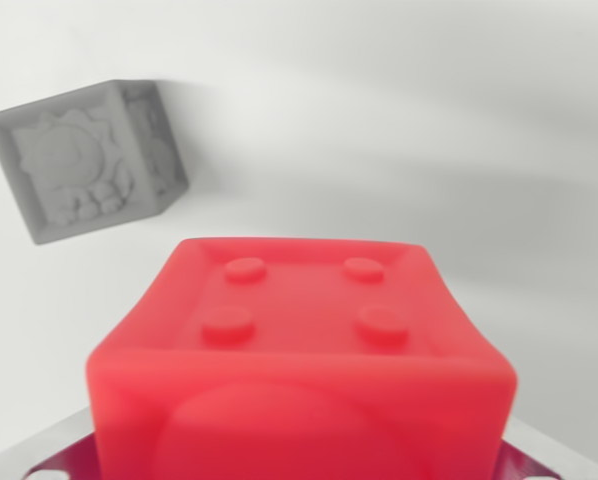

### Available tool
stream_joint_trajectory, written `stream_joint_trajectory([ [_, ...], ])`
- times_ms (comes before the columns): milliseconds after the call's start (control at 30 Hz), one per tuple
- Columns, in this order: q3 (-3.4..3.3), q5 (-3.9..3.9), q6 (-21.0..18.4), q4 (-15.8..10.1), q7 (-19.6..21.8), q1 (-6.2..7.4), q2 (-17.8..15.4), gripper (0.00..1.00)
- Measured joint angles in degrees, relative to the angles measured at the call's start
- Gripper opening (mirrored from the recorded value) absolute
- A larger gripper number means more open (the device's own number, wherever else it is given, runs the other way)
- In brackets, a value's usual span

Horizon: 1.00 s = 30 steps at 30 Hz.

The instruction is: Destack cube

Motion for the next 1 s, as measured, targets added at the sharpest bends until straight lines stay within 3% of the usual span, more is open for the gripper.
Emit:
stream_joint_trajectory([
  [1000,-3.54,1.00,2.24,-2.62,4.51,-2.80,-0.37,0.00],
])
